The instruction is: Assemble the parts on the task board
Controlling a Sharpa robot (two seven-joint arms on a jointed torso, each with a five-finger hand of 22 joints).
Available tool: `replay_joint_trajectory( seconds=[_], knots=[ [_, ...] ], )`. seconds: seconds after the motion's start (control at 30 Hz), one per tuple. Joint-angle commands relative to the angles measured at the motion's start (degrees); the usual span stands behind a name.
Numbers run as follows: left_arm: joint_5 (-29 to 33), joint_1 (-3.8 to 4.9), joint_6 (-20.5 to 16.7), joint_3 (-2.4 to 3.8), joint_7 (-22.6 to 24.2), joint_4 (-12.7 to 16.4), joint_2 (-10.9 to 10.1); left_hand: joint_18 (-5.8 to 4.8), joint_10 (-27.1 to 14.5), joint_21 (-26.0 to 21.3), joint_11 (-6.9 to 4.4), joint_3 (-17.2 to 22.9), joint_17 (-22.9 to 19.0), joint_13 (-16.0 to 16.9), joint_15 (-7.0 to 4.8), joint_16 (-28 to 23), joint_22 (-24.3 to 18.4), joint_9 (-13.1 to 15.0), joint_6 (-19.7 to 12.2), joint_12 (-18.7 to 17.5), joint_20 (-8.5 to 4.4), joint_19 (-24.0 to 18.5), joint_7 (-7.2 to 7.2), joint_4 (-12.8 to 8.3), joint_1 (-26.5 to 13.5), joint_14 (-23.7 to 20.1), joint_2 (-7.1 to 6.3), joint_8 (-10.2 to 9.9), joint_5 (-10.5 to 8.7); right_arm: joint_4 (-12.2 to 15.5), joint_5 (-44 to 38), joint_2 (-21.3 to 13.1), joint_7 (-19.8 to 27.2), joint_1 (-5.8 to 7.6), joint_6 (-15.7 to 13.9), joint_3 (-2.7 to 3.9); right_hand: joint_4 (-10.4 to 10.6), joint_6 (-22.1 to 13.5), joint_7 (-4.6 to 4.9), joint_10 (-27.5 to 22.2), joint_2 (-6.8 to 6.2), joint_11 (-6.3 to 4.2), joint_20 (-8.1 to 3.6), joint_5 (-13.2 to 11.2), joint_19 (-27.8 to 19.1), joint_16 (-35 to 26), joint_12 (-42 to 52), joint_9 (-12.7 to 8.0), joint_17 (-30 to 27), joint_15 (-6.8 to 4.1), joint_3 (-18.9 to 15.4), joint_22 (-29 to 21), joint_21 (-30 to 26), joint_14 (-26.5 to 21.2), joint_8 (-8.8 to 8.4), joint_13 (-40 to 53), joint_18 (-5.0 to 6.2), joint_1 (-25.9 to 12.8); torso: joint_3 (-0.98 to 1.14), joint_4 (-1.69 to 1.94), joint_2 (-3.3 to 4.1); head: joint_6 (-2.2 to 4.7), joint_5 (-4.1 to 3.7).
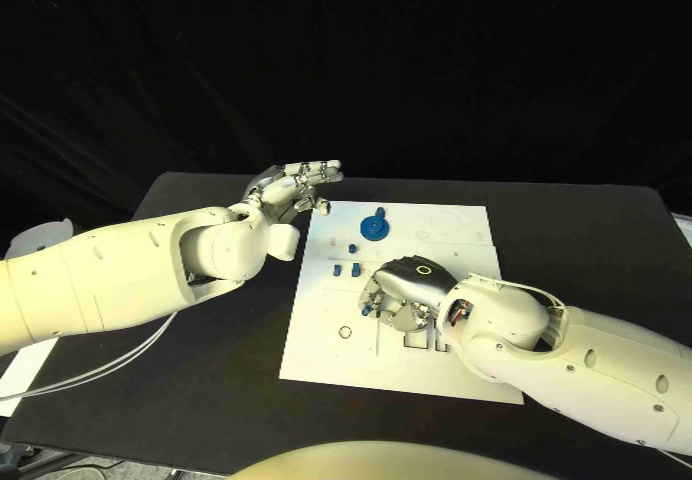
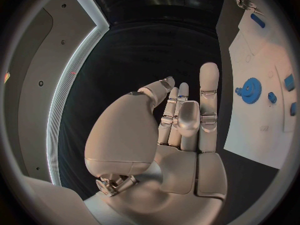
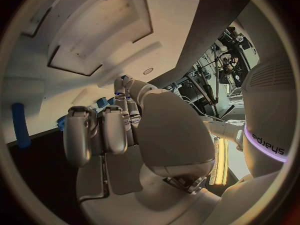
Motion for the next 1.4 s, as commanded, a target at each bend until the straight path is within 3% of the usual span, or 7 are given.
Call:
replay_joint_trajectory(
  seconds=[0.03,0.43,0.67,0.93,1.2,1.4],
  knots=[
    [-0.21,0.03,1.26,0.03,0.07,0.03,0.03,1.10,-0.37,-0.18,-0.17,-0.04,-0.05,-0.05,-0.03,-0.29,-0.08,-0.09,-0.49,0.35,-0.01,-0.34,0.09,-0.37,0.06,-0.40,-0.13,-0.36,-0.09,-0.07,-1.04,0.10,-0.38,-0.13,1.49,-0.08,-0.16,0.35,0.30,0.21,-0.20,0.17,0.15,0.31,0.11,0.19,-0.19,0.09,0.03,0.22,0.20,2.08,0.07,3.00,0.27,-0.05,0.46,-0.45,0.04,0.03,-0.02,0.00,-0.05],
    [-0.21,0.03,1.31,0.03,-0.06,0.06,-0.01,1.10,-0.37,-0.18,-0.17,-0.04,-0.05,-0.05,-0.03,-0.29,-0.08,-0.09,-0.49,0.35,-0.01,-0.34,0.09,-0.37,0.06,-0.40,-0.13,-0.36,-0.09,-0.81,-2.94,1.61,-2.88,-0.13,3.96,-0.28,-0.07,-0.12,0.52,-0.26,-0.82,0.46,0.40,0.27,-0.12,-0.02,-0.38,0.02,-0.34,0.53,-0.28,1.68,-0.20,2.87,-0.09,-0.17,0.55,-1.43,-0.02,0.02,0.01,0.01,-0.15],
    [-0.21,0.04,1.55,0.03,-0.27,0.09,0.01,1.12,-0.45,-0.28,-0.15,-0.05,-0.17,-0.05,-0.01,-0.32,-0.15,-0.09,-0.53,0.40,0.01,-0.39,0.10,-0.40,0.05,-0.45,-0.14,-0.37,-0.08,-1.50,-3.16,2.03,-3.66,-0.13,2.66,-0.43,0.72,-5.77,1.63,-8.09,-3.33,2.42,1.67,0.29,-1.78,-1.37,-0.45,-1.52,-2.34,2.27,-1.48,-1.31,-2.31,2.32,-0.57,-0.51,1.19,-3.95,-0.04,0.06,-0.01,-0.15,-0.05],
    [-0.21,0.04,1.68,0.03,-0.51,0.07,-0.05,1.13,-0.53,-0.34,-0.13,-0.08,-0.26,-0.06,0.02,-0.34,-0.20,-0.08,-0.57,0.42,0.03,-0.42,0.12,-0.42,0.02,-0.49,-0.15,-0.38,-0.09,-1.16,-3.30,1.62,-3.64,-0.13,0.13,-0.47,0.57,-7.32,1.76,-10.61,-3.80,2.81,2.20,0.29,-2.44,-1.78,-0.24,-2.15,-2.95,2.62,-2.21,-2.54,-3.25,2.15,-0.42,-0.41,1.53,-4.02,0.04,0.02,0.01,0.01,-0.13],
    [-0.21,0.04,1.71,0.03,-0.75,-0.06,-0.06,1.14,-0.59,-0.40,-0.11,-0.10,-0.31,-0.06,0.03,-0.35,-0.25,-0.08,-0.60,0.43,0.04,-0.45,0.14,-0.43,-0.01,-0.52,-0.17,-0.39,-0.09,2.60,-3.38,-1.54,-3.16,0.06,-2.93,-0.32,0.34,-7.40,1.84,-10.91,-4.18,2.83,2.35,0.28,-2.54,-2.28,-0.03,-2.28,-3.67,2.63,-2.64,-2.77,-3.43,1.97,-0.36,-0.34,1.59,-3.87,0.03,0.02,-0.03,0.39,-0.52],
    [-0.21,0.04,1.71,0.03,-0.83,-0.22,-0.09,1.14,-0.59,-0.40,-0.11,-0.10,-0.31,-0.06,0.03,-0.35,-0.25,-0.08,-0.60,0.43,0.04,-0.45,0.14,-0.43,-0.01,-0.52,-0.17,-0.39,-0.09,6.12,-3.42,-5.09,-3.80,1.45,-3.23,0.25,0.19,-7.52,1.64,-11.45,-4.92,2.89,2.43,0.25,-3.18,-2.97,-0.02,-2.44,-4.63,2.68,-3.50,-4.06,-4.36,1.73,-0.34,-0.35,1.89,-3.91,-0.01,-0.15,-0.06,0.78,-1.00]
  ],
)
